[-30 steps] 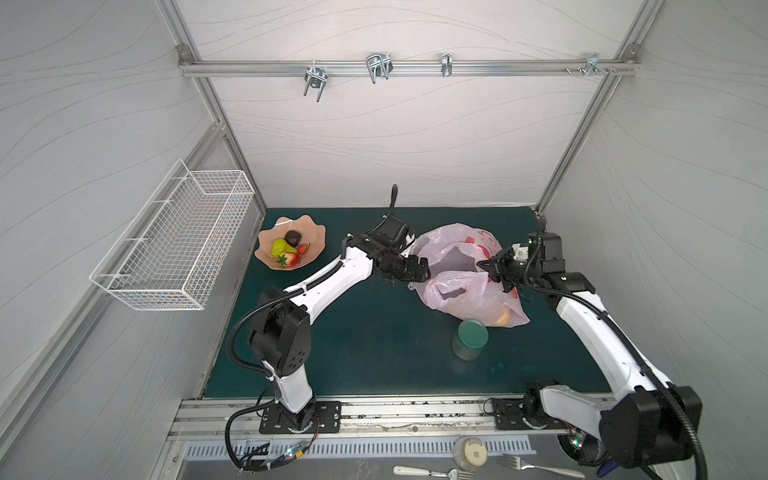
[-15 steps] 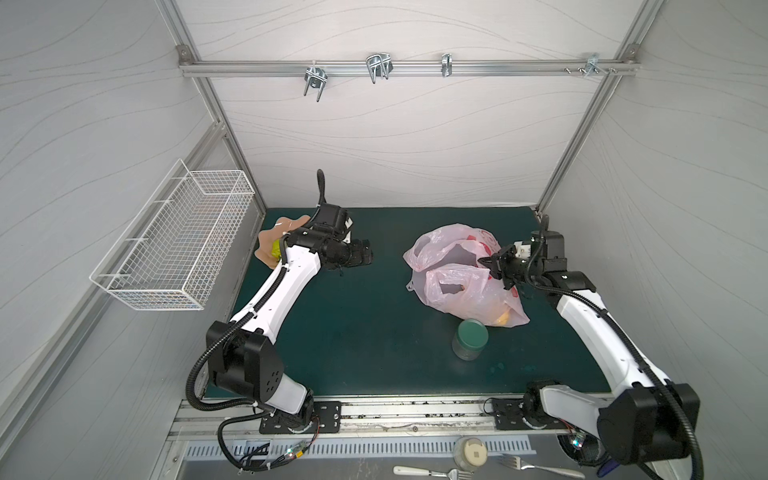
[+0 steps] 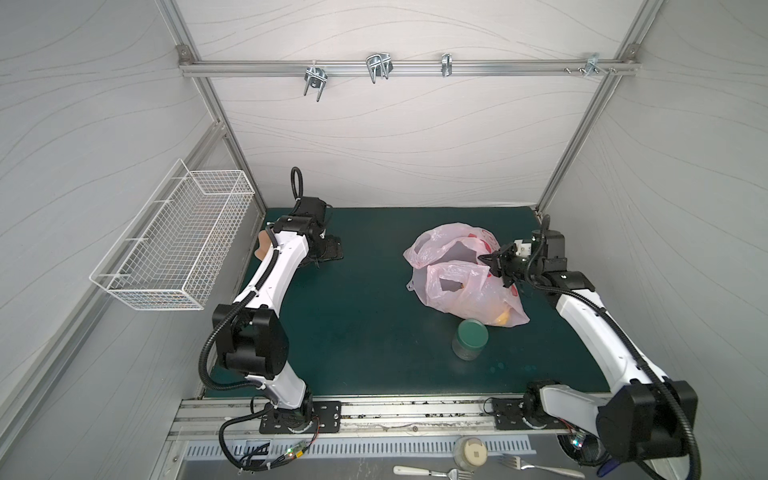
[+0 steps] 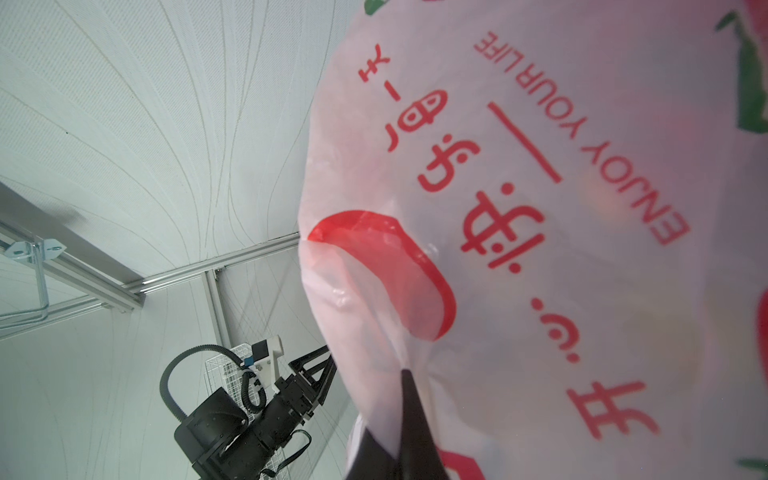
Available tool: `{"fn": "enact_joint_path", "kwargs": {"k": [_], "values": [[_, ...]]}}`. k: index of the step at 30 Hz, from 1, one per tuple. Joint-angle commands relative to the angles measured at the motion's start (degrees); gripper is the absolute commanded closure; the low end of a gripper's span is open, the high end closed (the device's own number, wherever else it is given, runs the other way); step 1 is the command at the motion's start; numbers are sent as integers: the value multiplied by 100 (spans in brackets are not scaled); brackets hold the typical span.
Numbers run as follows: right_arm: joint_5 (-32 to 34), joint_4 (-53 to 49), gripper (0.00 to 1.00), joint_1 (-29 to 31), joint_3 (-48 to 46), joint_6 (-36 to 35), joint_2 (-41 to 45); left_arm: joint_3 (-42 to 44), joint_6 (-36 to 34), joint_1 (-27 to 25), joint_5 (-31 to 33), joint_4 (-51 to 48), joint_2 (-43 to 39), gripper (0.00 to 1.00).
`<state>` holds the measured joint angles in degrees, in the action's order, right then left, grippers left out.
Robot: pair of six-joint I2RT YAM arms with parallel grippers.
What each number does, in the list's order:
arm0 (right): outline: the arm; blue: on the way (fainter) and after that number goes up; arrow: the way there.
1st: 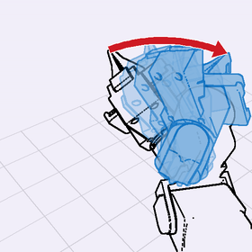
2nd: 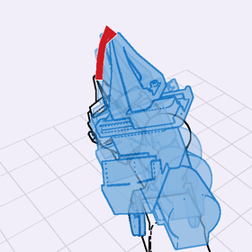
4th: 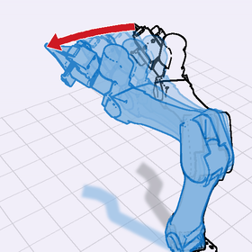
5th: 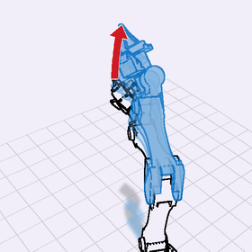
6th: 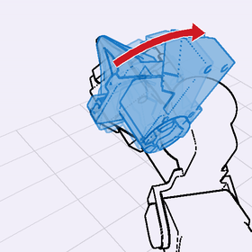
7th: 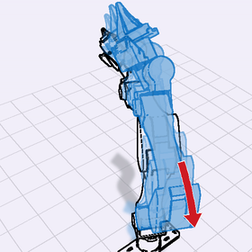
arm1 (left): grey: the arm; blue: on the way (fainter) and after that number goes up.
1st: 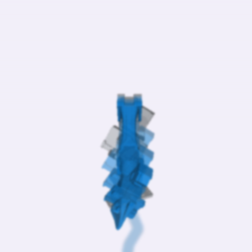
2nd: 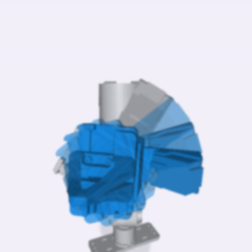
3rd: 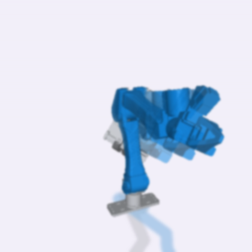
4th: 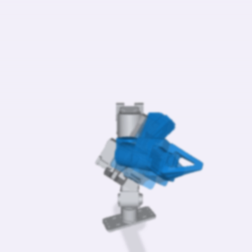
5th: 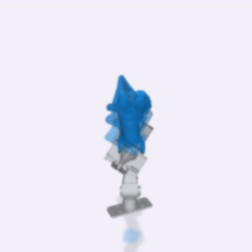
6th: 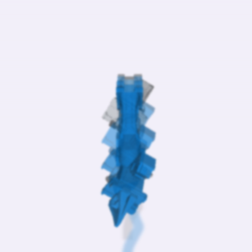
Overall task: Place the fruits into the plastic bag
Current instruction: 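Move the left gripper back over the pink fruit bowl, then lower the left gripper and close it on the red apple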
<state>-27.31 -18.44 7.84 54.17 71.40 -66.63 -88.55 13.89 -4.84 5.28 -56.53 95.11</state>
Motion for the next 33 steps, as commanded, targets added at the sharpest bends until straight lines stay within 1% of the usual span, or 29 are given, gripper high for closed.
{"fn": "enact_joint_path", "kwargs": {"k": [1,5,9,14,15,17,25,33], "values": [[-41,132,100,-53,-91,120,-25,-468,-167,169,670,-90,403,12],[-7,146,100,-76,-199,137,-8,-849,-295,395,693,88,956,13],[15,208,100,-112,-310,173,-33,-1326,-429,632,680,43,1584,14],[-2,266,100,-160,-355,173,-138,-1680,-780,837,961,55,2205,14],[-12,281,100,-168,-346,166,-165,-1899,-839,880,1001,39,2339,14],[-21,312,100,-185,-333,172,-237,-2024,-891,959,1027,37,2544,14],[-92,377,100,-195,-136,155,-512,-2537,-1109,1273,1024,56,3185,14],[-91,346,100,-195,-100,164,-605,-2859,-1266,1431,761,-1,3669,14]]}}
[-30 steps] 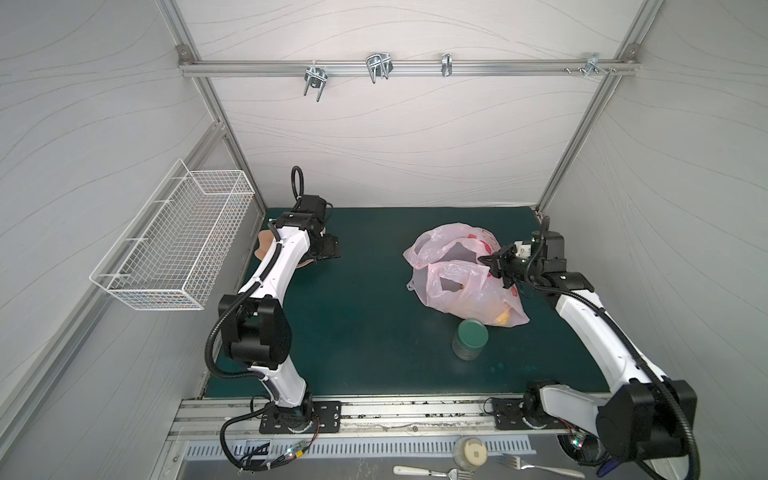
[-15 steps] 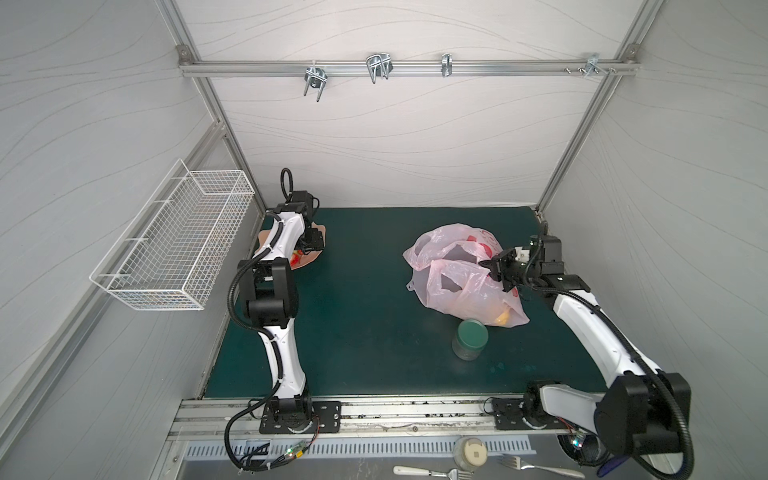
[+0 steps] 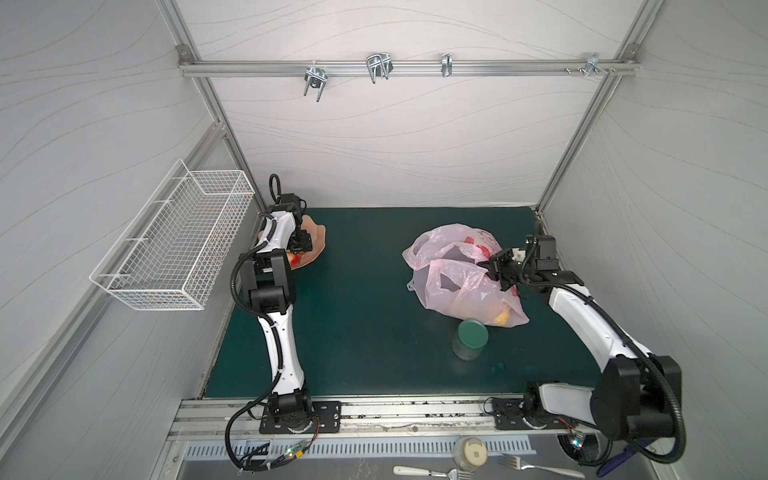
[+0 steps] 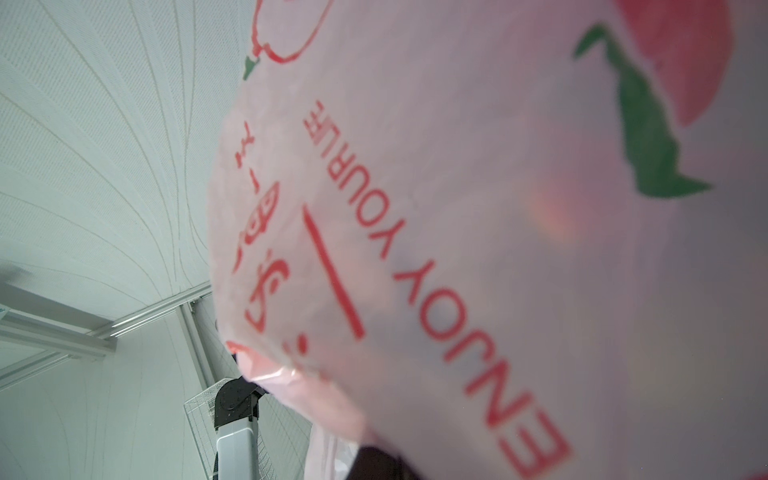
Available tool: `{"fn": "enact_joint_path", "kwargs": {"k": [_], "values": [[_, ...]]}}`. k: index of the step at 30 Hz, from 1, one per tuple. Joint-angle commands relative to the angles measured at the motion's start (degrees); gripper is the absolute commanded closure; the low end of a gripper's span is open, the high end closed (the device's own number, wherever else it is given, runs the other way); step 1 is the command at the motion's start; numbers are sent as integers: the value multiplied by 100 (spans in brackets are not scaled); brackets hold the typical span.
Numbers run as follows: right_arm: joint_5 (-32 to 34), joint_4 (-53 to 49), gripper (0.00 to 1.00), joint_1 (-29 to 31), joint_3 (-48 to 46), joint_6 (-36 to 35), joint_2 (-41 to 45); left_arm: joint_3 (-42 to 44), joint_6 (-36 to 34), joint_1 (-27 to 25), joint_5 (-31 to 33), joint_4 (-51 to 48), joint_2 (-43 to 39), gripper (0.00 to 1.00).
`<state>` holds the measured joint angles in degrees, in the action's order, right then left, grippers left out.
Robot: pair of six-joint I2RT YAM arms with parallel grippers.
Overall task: Place the fruits into the plastic bag
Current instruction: 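Lower the left gripper and close it on the red apple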
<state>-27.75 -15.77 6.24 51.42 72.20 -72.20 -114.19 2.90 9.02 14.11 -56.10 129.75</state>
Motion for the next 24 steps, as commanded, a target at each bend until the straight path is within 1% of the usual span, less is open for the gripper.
{"fn": "enact_joint_path", "kwargs": {"k": [1,7,11,18,20,22,24], "values": [[-48,78,100,-40,180,83,-60,-331,-170,54,-159,-70,258,14],[-54,74,100,-35,275,55,-148,-393,-189,96,-317,-168,484,15],[-56,74,100,-35,330,48,-188,-371,-173,92,-535,-209,490,19],[-59,22,100,-36,413,23,-207,-242,-158,99,-515,-203,396,29],[-58,6,100,-35,422,22,-190,-236,-151,96,-520,-200,384,31],[-40,-12,100,-35,422,22,-171,-252,-132,92,-531,-208,371,36],[-38,-43,100,-36,425,20,-145,-274,-116,99,-548,-227,336,45]]}}
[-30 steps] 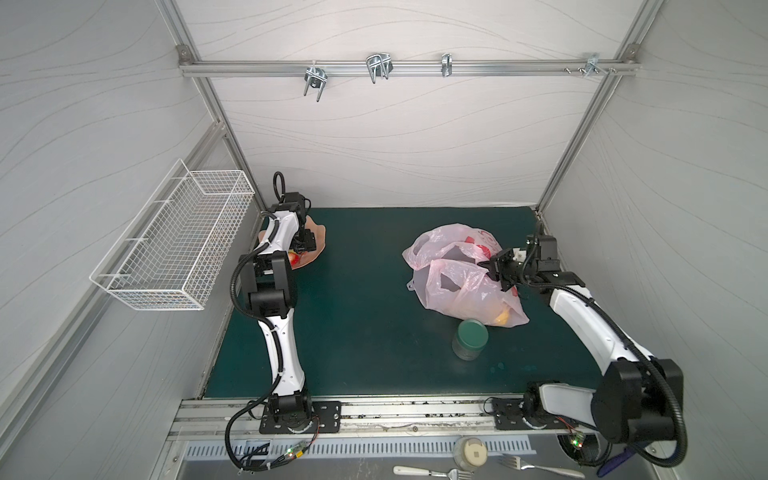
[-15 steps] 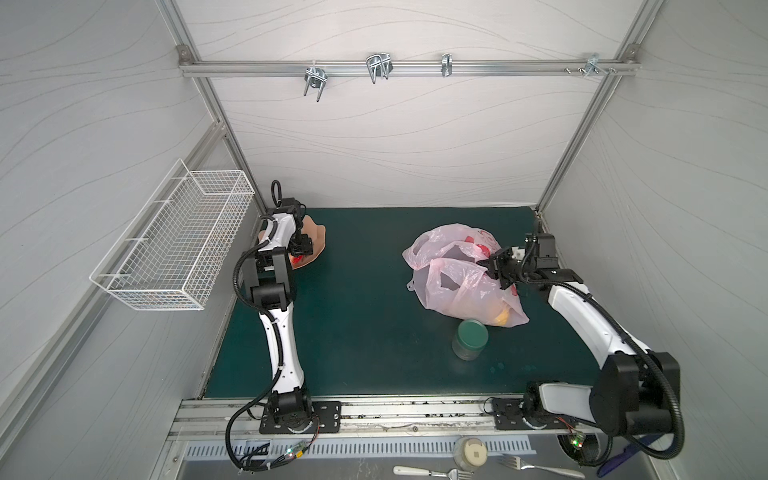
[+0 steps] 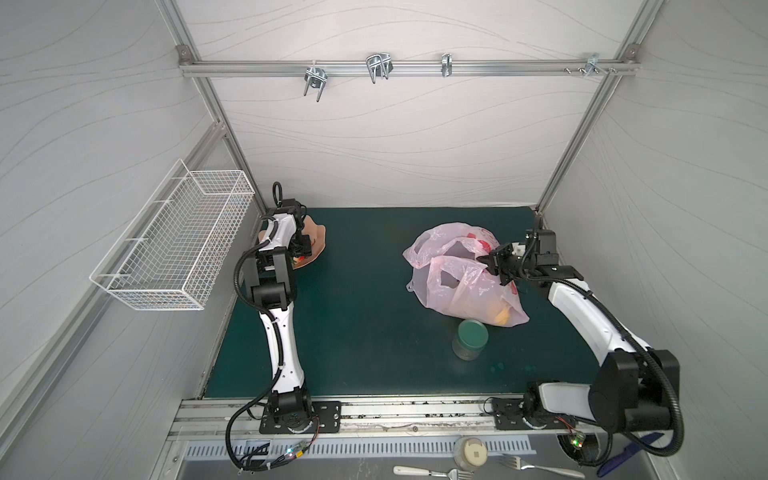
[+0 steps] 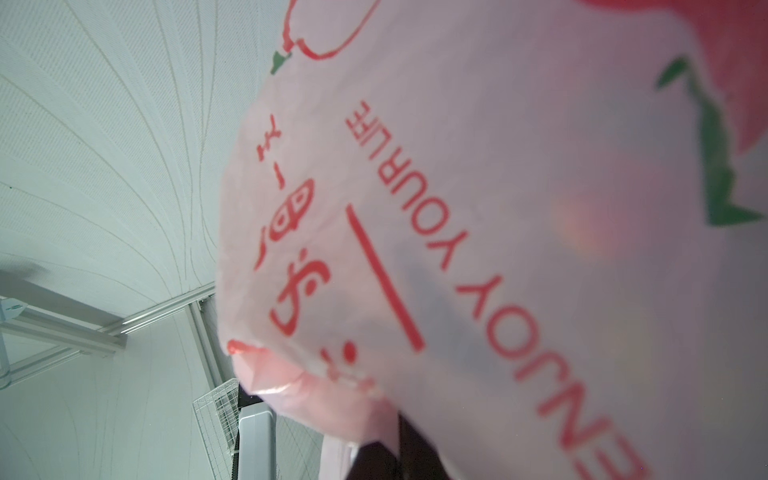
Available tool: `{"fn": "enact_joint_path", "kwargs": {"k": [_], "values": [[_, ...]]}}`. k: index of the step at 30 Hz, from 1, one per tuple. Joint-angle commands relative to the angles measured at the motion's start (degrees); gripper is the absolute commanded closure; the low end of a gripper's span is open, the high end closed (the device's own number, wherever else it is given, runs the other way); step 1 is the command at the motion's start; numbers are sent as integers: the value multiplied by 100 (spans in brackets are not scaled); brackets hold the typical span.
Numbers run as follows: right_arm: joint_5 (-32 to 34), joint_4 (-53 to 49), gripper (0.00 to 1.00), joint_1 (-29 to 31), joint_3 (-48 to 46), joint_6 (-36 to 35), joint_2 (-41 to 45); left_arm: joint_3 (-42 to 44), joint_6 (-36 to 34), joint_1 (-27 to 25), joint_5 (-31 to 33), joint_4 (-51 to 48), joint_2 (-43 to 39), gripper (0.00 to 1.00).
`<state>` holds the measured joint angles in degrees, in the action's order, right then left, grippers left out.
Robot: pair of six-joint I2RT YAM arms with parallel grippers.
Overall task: Place the fruits into the plastic bag
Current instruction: 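Lower the left gripper and close it on the red apple, then lift the red apple and carry it with the left gripper to the bag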
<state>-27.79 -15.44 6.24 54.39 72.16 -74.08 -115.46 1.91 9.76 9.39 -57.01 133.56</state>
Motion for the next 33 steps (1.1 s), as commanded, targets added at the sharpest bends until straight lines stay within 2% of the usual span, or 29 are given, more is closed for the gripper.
{"fn": "enact_joint_path", "kwargs": {"k": [1,6,11,15,27,33], "values": [[-31,-80,100,-35,124,26,64,-137,0,19,-73,-123,-66,48],[8,-127,100,-35,116,17,118,-109,38,24,-117,-100,-275,60],[26,-150,100,-35,116,26,160,-56,109,24,-171,-91,-566,66],[36,-137,100,-31,109,52,207,87,152,26,-385,-56,-903,68],[53,-310,100,38,196,-13,324,1427,114,-264,-1267,544,-2365,70],[37,-515,100,94,325,-95,391,2052,212,-716,-2172,972,-3203,71]]}}
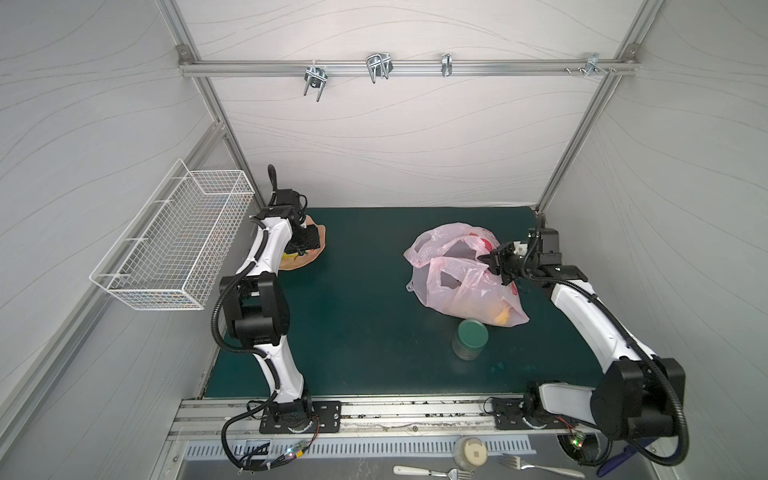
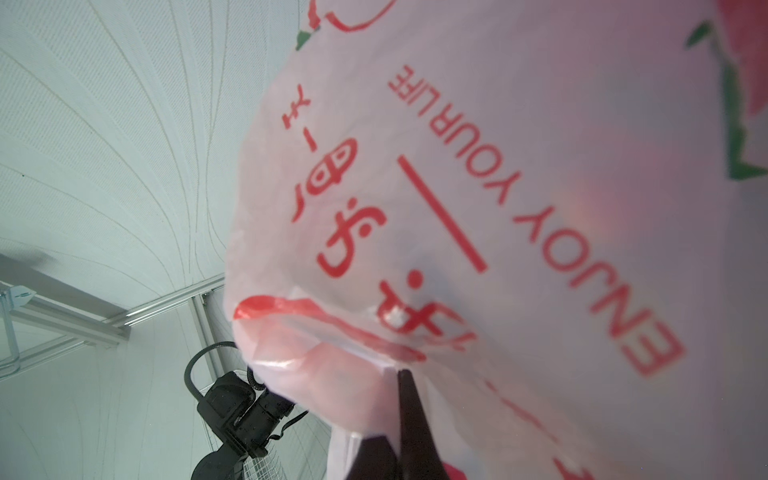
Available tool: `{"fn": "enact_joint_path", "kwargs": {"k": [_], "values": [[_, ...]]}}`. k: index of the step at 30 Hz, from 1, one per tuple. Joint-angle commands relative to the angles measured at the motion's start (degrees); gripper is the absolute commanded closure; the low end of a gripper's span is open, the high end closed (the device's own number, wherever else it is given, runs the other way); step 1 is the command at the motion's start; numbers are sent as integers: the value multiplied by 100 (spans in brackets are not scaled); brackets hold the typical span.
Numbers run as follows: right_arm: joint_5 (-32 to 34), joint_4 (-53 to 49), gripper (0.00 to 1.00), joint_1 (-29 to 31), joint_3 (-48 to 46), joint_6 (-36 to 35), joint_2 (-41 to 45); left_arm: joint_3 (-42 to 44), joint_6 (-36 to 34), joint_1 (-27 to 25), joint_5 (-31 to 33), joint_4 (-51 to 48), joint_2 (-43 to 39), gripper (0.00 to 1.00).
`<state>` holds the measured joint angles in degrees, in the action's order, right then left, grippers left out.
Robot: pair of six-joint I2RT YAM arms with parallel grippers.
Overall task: Place the fruits into the plastic bag
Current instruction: 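Lift the red apple and carry it with the left gripper to the bag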
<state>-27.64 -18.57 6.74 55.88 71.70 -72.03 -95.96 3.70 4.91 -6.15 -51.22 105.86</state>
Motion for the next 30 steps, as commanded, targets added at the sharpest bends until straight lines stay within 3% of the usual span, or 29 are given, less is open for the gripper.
{"fn": "enact_joint_path", "kwargs": {"k": [1,11,16,30], "values": [[17,-233,100,53,204,-70,206,210,72,-341,-745,480,-590,71],[56,-531,100,127,378,-175,365,1181,652,-1626,-1879,1517,-1751,75],[96,-643,100,193,454,-210,415,1589,633,-2427,-1858,2044,-1964,76],[283,-736,100,434,531,-183,435,588,655,-3709,-1556,2583,-734,83]]}}
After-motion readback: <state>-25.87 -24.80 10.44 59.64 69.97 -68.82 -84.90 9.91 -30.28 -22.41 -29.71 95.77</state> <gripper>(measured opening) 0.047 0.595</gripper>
